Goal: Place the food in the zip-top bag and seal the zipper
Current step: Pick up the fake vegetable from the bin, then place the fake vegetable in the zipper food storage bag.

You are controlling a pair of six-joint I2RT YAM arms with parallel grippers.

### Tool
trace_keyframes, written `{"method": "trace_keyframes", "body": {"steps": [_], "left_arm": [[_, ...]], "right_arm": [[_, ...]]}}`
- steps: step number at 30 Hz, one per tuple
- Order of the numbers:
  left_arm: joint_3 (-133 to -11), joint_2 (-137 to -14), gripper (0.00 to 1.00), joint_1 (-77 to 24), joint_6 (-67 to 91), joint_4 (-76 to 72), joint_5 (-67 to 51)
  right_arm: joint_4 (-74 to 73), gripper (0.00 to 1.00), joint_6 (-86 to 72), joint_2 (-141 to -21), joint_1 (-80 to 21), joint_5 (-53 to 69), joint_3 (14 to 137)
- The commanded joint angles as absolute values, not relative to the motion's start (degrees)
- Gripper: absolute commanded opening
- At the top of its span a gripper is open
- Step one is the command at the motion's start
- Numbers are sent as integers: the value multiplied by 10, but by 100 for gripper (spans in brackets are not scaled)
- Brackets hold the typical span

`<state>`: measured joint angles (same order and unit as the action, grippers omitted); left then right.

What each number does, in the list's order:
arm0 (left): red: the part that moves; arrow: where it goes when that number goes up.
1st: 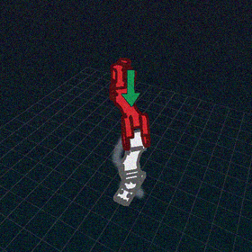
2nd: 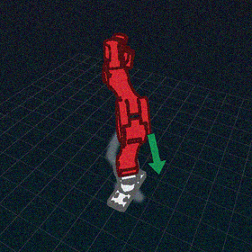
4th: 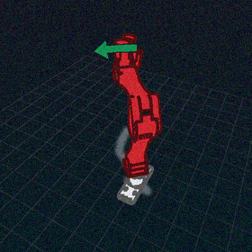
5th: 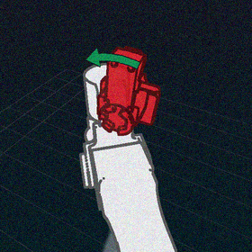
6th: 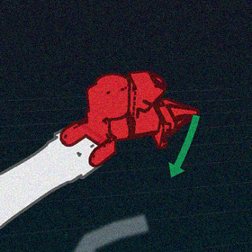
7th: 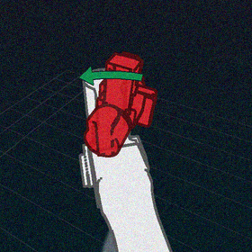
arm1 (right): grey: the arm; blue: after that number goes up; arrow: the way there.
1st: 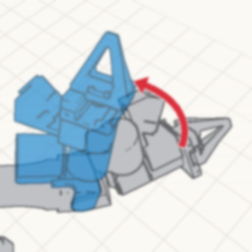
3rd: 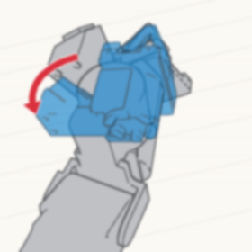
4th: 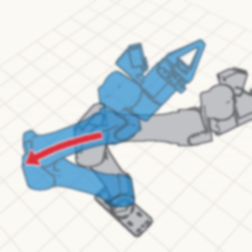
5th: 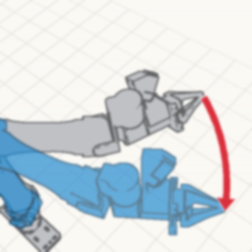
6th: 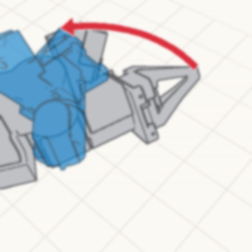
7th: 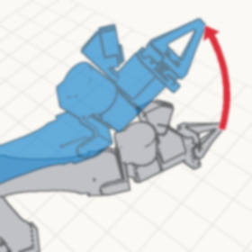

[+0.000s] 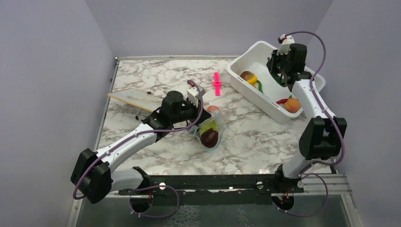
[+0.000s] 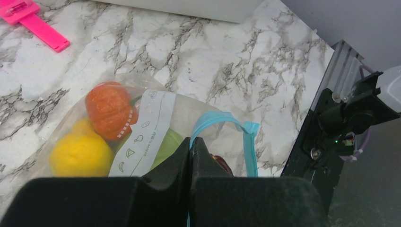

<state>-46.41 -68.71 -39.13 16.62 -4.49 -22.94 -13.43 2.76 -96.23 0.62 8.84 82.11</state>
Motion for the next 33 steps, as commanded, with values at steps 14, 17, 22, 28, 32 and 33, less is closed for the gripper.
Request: {"method": "trace_keyframes", "body": {"steps": [14, 17, 22, 28, 32, 33], "left_arm": [[-678, -758, 0, -394, 261, 63, -216], [-692, -766, 0, -394, 277, 65, -212], [-721, -786, 0, -393, 317, 88, -218], [-735, -799, 0, -391, 342, 101, -214], [-739, -809, 0, -385, 350, 102, -215], [-741, -811, 0, -383, 352, 102, -217]], "right_arm": [[21, 1, -214, -638, -8, 378, 601], [49, 1, -246, -600, -12, 408, 565], [94, 1, -299, -568, -20, 458, 535], [190, 1, -359, -550, -47, 511, 520], [256, 1, -375, -555, -93, 529, 505], [264, 1, -373, -560, -111, 532, 504]]}}
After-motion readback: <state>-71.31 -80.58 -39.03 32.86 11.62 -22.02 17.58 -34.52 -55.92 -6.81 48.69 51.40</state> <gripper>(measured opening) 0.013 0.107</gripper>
